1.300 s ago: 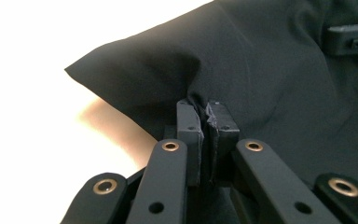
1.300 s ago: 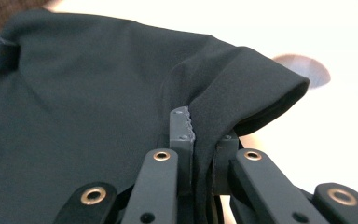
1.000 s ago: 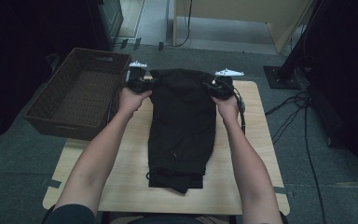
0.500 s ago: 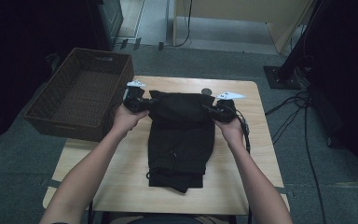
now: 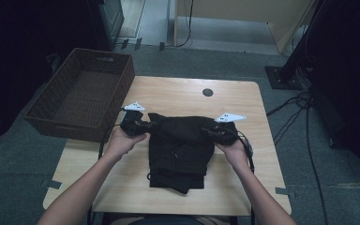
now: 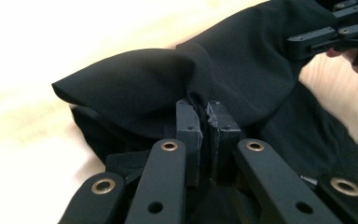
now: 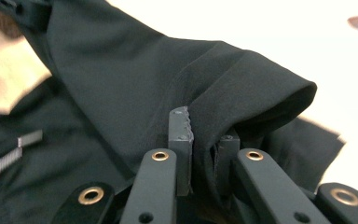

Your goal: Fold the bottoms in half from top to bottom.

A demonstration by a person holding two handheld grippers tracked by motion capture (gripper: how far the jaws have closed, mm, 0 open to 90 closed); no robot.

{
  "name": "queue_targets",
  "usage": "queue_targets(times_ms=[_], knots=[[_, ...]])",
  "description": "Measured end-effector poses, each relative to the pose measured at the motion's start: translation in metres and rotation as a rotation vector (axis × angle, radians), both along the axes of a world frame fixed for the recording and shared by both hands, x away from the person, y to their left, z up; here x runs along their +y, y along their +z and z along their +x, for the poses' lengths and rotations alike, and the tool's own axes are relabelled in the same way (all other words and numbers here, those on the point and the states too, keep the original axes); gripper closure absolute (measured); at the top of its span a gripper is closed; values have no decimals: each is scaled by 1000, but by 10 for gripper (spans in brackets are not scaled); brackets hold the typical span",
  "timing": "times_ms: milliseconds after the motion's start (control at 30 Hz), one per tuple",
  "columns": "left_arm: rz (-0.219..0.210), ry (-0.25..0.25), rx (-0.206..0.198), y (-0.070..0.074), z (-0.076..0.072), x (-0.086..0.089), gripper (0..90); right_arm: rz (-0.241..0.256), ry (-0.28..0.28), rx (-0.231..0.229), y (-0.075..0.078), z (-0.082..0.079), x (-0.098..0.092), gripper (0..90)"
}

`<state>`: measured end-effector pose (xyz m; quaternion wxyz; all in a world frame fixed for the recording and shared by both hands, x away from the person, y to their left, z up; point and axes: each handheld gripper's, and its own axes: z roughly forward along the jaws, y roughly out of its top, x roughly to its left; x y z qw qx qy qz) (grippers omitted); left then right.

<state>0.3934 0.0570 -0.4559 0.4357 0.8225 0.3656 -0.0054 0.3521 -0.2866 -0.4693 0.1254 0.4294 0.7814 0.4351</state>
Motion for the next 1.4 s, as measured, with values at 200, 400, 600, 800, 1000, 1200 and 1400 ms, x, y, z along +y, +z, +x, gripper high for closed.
queue_targets(times_ms=[200, 400, 600, 800, 1000, 1200, 1400], knots=[[54, -22, 48, -25, -8, -5, 859, -34, 10, 78, -29, -9, 6, 823], [81, -8, 65, -41, 0, -9, 859, -42, 8, 82, -38, -5, 7, 823], [84, 22, 60, -44, 17, -14, 859, -29, -24, 54, -42, 15, 5, 823], [83, 76, 49, -45, 46, -16, 856, -24, -51, 38, -44, 42, 6, 818], [60, 114, 46, -37, 60, -14, 858, -19, -83, 41, -42, 62, 7, 819], [-3, 105, 4, -10, 43, -4, 859, 32, -89, 0, -12, 47, 2, 826], [-22, 46, -14, 6, 14, 0, 856, 62, -53, -24, 5, 14, -2, 821]])
